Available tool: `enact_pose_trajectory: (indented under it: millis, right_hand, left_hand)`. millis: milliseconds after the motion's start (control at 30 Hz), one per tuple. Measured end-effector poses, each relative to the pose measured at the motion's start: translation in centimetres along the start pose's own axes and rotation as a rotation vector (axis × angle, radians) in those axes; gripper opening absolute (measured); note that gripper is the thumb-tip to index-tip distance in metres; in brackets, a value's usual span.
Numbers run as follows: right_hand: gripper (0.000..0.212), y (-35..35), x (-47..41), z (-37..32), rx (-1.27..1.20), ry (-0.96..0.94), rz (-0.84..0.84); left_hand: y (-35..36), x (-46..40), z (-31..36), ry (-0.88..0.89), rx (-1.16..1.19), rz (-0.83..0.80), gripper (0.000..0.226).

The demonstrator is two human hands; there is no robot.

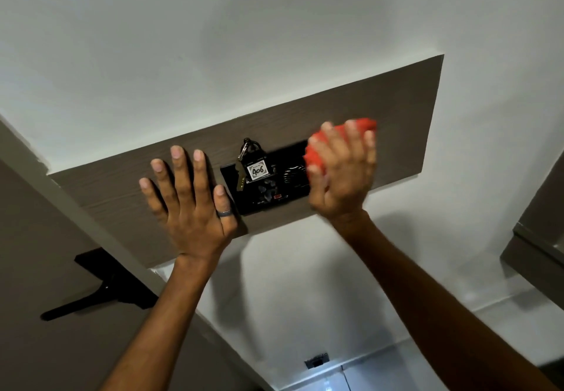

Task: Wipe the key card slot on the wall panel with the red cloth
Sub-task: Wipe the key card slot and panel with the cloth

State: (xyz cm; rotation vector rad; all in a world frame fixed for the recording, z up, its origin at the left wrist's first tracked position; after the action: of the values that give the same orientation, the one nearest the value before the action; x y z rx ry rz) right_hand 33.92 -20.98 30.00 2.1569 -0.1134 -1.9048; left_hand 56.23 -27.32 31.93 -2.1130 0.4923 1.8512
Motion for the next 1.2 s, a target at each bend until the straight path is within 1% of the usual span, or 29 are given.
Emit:
enact_pose_trajectory:
  millis: [33,67,100,167,200,300,333,367,433,500,533,633,733,833,933,1000,1133,1200]
  right_hand:
    - [0.040,-0.1,-0.1,0.8,0.033,0.121,0.025]
    - [0.041,0.0,0.2,0.6,0.035,0.199,0.032]
    - [0.042,0.4,0.7,-0.5,0.021,0.215,0.015]
    - [0.042,1.0,1.3,-3.5,-0.038,0.107,-0.017]
    - [0.042,0.9,1.3,-3.8,-0.063,0.041,-0.030]
    - [0.042,0.7,0.6,-2.6,-0.058,-0.137,-0.049]
    - [0.042,0.7,0.6,-2.0,-0.033,-0.156,-0.057]
    - [0.042,0.7,0.8,-1.5,-0.011,-0.138,-0.051]
    - [0.042,0.9,0.9,-1.1,-0.001,-0.030,-0.025]
    - [0.042,1.2,1.1,-1.7,-0.037,0.078,-0.018]
    - [0.043,1.3,1.3,-2.5,-0.059,0.089,-0.028]
    - [0.049,1.0,2.3,-3.8,-0.111,0.027,-0.101]
    - [0.048,0.3,2.6,-4.3,-0.098,-0.020,-0.164]
    - [0.045,0.9,0.3,-4.5,-0.050,-0.081,-0.127]
    - [0.044,2.5,-1.7,-4.6,-0.063,-0.035,-0.083]
    - [0.044,2.1,-0.7,-4.7,-0.055,-0.050,-0.080]
    - [0.039,-0.2,2.8,-4.2,-0.031,-0.167,-0.068]
    - [0.039,0.0,2.1,-3.9,-0.046,-0.211,-0.057]
  left_hand:
    - [0.0,0.0,-0.1,-0.002,0.000,0.000,0.058]
    - [-0.1,0.1,-0.2,-0.007,-0.003,0.003,0.058]
    - [-0.1,0.1,-0.2,-0.009,0.001,0.001,0.058]
    - [0.0,0.3,-0.2,-0.001,0.018,0.001,0.058]
    - [0.2,0.4,-0.1,-0.001,0.022,-0.006,0.058]
    - [0.2,0.4,-0.3,-0.007,0.014,-0.001,0.059]
    - [0.2,0.3,-0.2,-0.005,0.017,0.002,0.059]
    - [0.1,0.2,0.0,-0.001,0.016,0.007,0.059]
    - [-0.1,0.2,0.0,0.009,0.003,0.016,0.059]
    - [0.0,0.3,-0.1,0.015,-0.002,0.018,0.060]
    - [0.2,0.4,-0.2,0.012,0.000,0.015,0.060]
    - [0.3,0.5,-0.2,0.012,-0.006,0.016,0.061]
    - [0.1,0.2,-0.2,0.000,-0.001,0.017,0.061]
    - [0.0,0.2,-0.1,-0.006,-0.013,0.004,0.061]
    - [-0.1,0.1,-0.2,-0.011,0.001,0.009,0.061]
    - [0.0,0.1,-0.2,-0.015,0.000,0.008,0.060]
    - [-0.1,0.1,0.1,0.004,-0.005,0.012,0.059]
    - [-0.3,-0.1,0.1,0.006,-0.016,0.016,0.059]
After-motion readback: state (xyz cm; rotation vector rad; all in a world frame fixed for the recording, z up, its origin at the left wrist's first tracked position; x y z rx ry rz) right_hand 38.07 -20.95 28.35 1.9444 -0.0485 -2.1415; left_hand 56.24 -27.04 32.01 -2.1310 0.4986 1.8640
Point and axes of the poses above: each hand's wrist, its own x-axis away from the middle knuckle, its own y-axis out of the palm, z = x × y, the point moved 10 cm from there along -x, towards the middle knuckle, and after that the axes turned 9 degrees about z, right-handed, at the moved point
